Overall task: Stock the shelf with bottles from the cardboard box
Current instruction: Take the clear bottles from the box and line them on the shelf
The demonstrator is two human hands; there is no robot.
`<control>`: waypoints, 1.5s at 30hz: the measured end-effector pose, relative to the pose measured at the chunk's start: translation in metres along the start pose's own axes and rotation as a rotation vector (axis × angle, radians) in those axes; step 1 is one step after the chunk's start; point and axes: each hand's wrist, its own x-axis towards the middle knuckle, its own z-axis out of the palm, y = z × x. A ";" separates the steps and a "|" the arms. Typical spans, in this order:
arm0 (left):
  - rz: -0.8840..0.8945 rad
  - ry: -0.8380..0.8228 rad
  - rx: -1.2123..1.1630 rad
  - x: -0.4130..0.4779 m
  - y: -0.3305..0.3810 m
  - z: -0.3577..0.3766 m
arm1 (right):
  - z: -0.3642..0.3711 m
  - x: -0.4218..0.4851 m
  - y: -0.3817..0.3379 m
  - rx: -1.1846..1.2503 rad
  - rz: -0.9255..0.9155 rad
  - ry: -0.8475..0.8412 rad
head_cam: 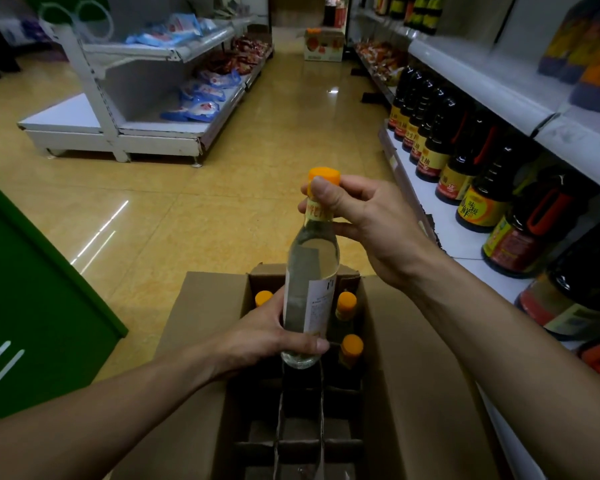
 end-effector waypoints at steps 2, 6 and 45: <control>0.007 0.049 0.005 -0.002 0.003 0.007 | 0.000 0.000 -0.004 0.018 -0.007 0.024; 0.052 0.280 -0.005 -0.002 0.017 0.030 | 0.004 0.007 -0.010 -0.083 -0.007 0.061; 0.270 0.373 -0.214 -0.006 0.069 0.020 | -0.031 -0.002 -0.021 -0.134 0.165 -0.272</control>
